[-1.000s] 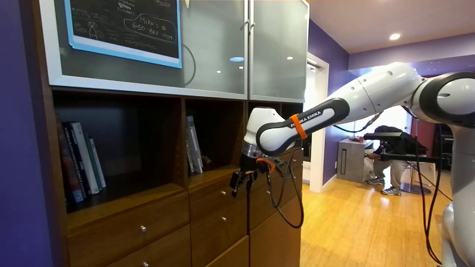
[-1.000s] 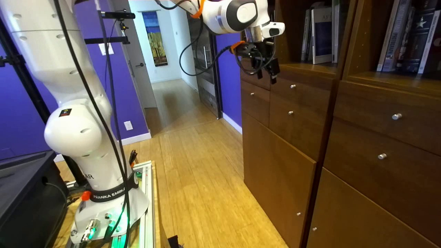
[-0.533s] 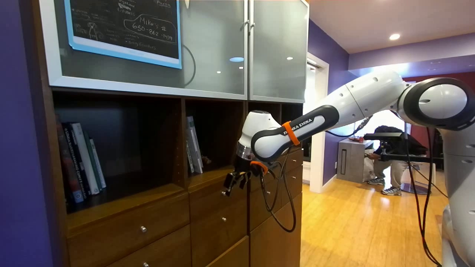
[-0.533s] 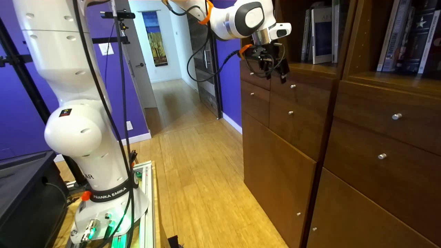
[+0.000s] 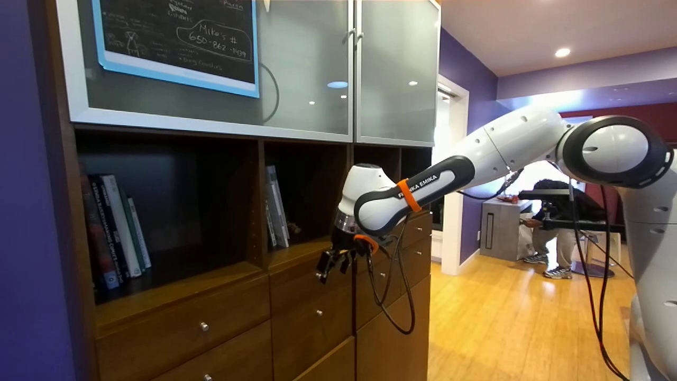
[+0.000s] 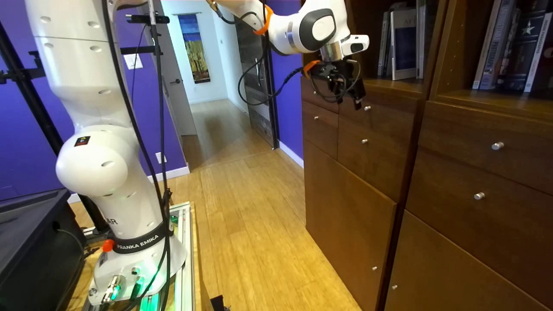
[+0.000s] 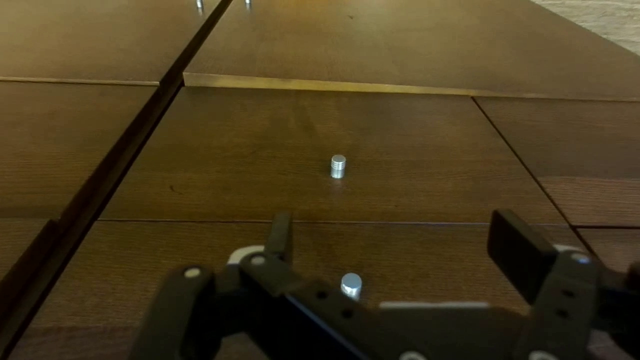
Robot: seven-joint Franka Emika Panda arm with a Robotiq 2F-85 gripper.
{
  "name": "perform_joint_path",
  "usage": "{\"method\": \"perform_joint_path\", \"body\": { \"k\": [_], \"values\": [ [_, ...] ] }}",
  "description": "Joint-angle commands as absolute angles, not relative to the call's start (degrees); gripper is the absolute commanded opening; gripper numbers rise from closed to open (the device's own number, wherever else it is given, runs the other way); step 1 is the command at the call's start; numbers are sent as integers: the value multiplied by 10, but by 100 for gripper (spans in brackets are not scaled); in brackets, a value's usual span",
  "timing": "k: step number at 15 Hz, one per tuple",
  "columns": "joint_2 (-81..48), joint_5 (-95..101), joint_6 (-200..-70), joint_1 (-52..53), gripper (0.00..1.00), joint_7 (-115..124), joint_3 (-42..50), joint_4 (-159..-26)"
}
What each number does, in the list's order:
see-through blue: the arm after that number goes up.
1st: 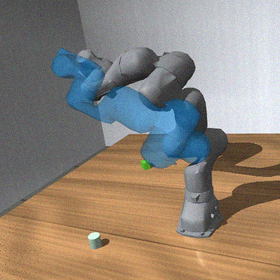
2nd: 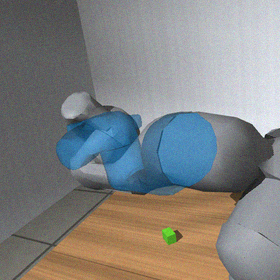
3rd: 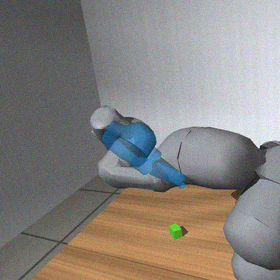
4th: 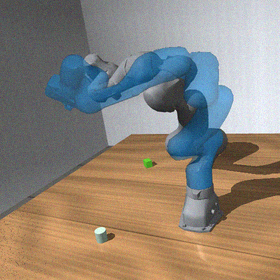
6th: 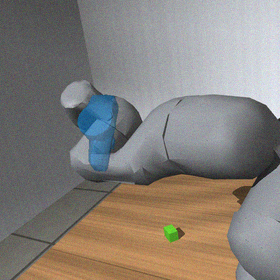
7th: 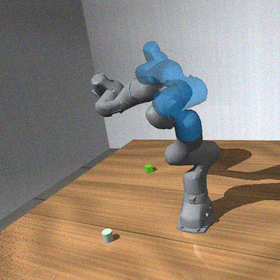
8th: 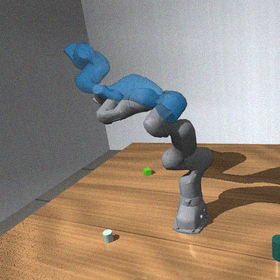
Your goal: Open the topmost drawer in the middle
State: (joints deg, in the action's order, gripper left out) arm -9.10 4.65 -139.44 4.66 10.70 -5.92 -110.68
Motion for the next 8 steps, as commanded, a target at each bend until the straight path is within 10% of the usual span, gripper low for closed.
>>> {"method": "perform_joint_path", "body": {
  "k": [1,3,4,8],
  "values": [
    [-128,51,-1413,57,100,125,-48,-1071],
    [-143,46,-1412,58,98,126,-46,-1056],
    [-151,48,-1414,59,76,129,-44,-1048],
    [-174,52,-1413,62,55,135,-36,-1017]
  ]
}}
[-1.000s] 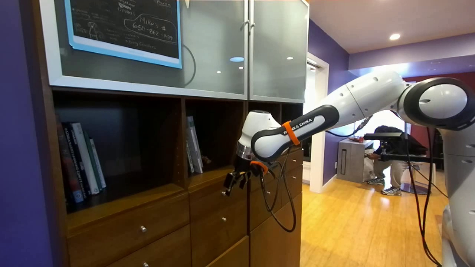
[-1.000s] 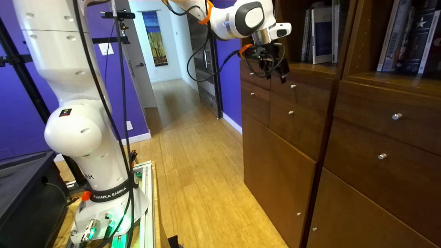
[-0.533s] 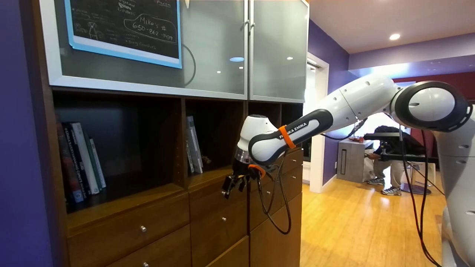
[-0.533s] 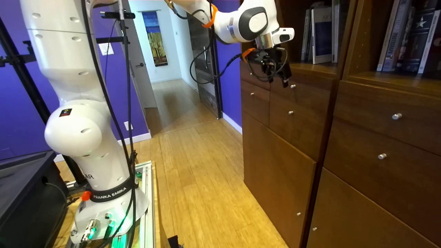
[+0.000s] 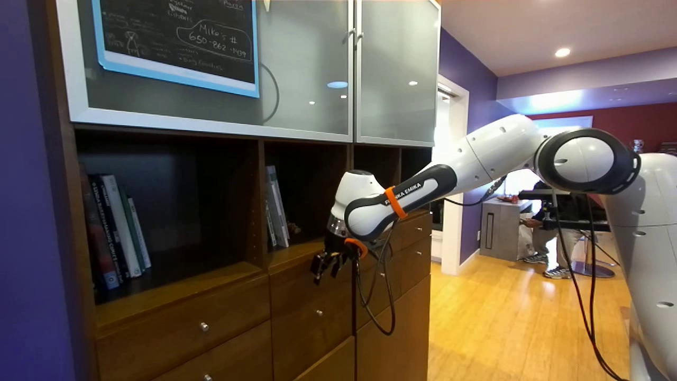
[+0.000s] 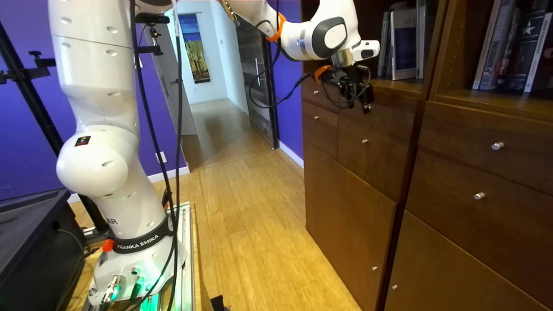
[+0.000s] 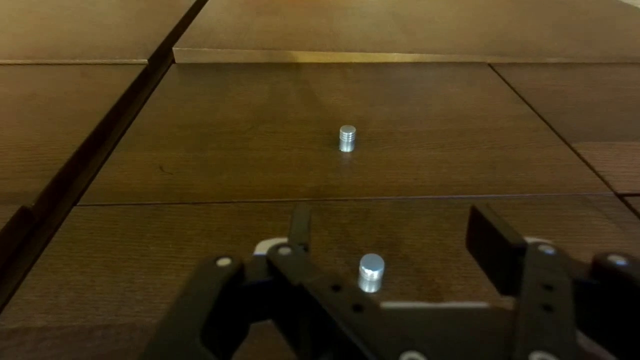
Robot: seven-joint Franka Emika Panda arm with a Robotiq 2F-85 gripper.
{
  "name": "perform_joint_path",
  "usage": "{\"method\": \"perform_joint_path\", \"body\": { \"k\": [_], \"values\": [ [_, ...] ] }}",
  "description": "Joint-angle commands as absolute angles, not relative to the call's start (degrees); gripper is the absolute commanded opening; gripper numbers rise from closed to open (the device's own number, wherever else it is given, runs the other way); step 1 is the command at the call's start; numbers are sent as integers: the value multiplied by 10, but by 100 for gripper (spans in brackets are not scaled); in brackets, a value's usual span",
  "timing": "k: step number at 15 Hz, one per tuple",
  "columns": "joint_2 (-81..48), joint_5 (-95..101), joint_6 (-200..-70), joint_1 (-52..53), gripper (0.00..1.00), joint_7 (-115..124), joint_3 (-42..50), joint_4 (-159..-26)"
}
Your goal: Open the topmost drawer in the middle
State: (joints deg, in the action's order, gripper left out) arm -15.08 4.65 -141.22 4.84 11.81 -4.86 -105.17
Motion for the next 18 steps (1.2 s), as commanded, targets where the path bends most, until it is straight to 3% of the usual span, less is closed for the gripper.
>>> {"method": "perform_joint_path", "body": {
  "k": [1,8,18],
  "values": [
    [-179,48,-1410,63,49,135,-36,-1008],
    [-203,59,-1412,73,2,143,-21,-979],
    [-154,82,-1307,79,4,128,-17,-1010]
  ]
}}
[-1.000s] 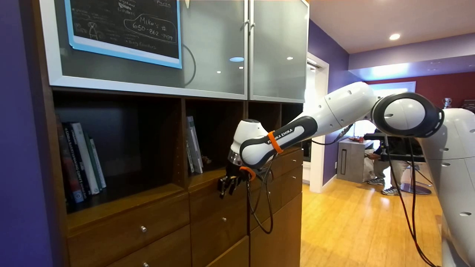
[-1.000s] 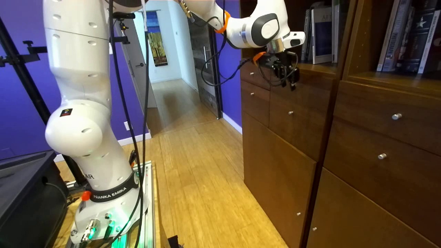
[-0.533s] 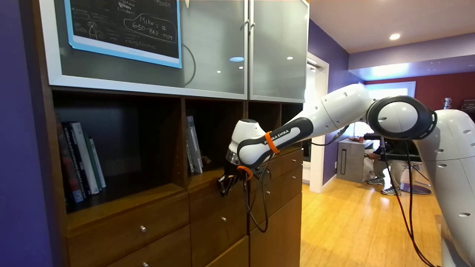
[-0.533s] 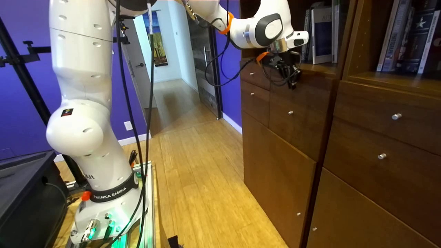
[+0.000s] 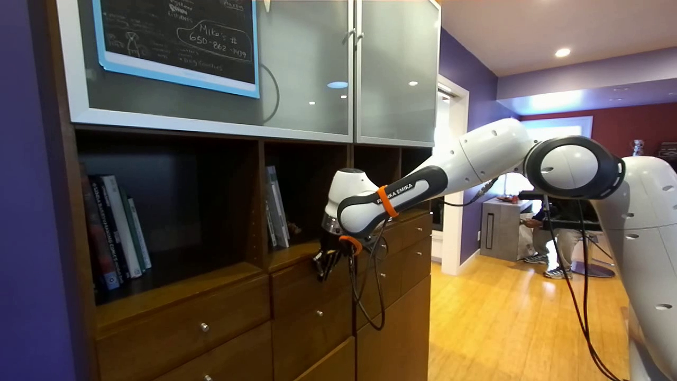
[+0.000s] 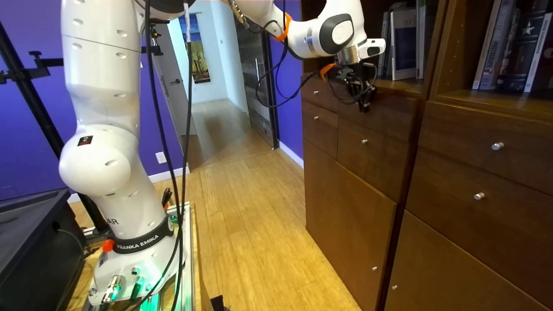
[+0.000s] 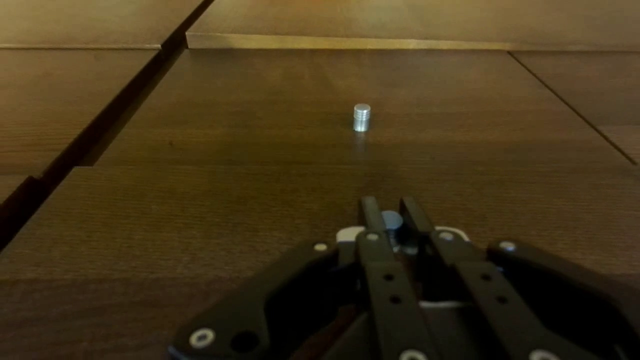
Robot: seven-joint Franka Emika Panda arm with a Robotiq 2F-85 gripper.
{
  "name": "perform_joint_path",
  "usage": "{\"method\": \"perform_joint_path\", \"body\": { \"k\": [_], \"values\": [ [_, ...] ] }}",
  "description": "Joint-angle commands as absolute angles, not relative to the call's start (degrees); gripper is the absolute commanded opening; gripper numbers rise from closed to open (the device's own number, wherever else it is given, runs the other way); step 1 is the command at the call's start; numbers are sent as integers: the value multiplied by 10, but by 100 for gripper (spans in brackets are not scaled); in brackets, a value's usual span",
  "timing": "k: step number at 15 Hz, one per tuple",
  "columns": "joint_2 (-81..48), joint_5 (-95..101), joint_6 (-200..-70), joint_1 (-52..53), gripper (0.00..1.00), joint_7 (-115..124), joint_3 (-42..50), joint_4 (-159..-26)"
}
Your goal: Open the topmost drawer in the middle
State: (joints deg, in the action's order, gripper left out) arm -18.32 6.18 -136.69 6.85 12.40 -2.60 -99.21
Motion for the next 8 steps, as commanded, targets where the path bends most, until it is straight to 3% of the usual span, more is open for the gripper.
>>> {"method": "perform_joint_path", "body": {
  "k": [1,8],
  "values": [
    [-140,83,-1291,79,4,129,-18,-1023],
    [-32,51,-1252,68,4,121,-32,-1138]
  ]
}}
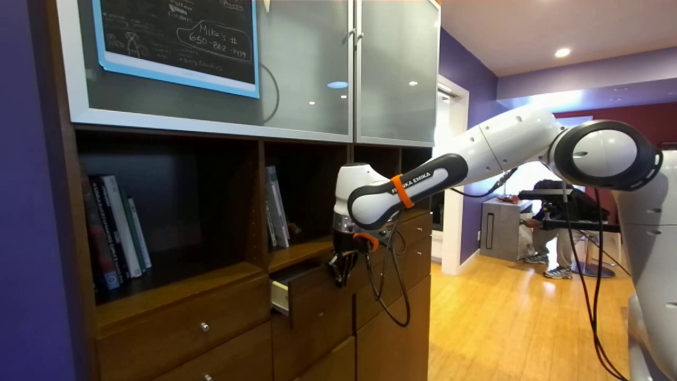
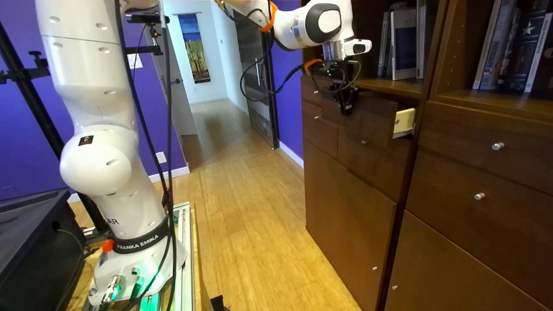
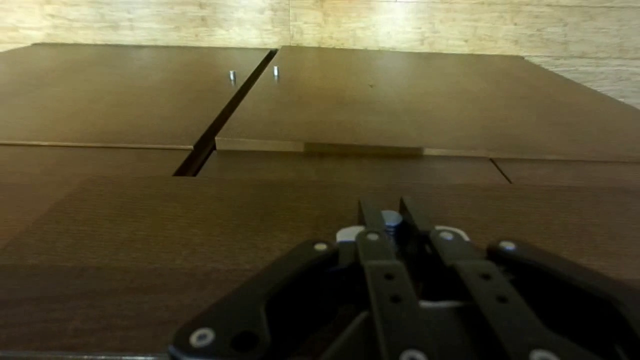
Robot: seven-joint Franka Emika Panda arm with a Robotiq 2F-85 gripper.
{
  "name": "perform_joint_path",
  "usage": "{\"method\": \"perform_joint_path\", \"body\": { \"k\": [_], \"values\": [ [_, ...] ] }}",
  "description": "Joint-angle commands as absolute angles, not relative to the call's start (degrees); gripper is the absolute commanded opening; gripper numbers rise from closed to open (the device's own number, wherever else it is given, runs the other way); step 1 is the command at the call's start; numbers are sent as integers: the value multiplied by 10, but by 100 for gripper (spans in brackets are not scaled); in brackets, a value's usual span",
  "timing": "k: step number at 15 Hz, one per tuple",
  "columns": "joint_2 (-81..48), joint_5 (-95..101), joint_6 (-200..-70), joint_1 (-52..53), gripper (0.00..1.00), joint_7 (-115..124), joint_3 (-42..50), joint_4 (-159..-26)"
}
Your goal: Open the topmost drawer in the middle
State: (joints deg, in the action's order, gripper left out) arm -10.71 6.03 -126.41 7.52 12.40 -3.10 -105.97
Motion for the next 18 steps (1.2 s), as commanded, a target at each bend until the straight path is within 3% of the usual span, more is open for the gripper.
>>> {"method": "perform_joint_path", "body": {
  "k": [1,18],
  "values": [
    [-14,48,-1252,67,4,122,-33,-1158],
    [183,16,-1166,60,4,100,-44,-1321]
  ]
}}
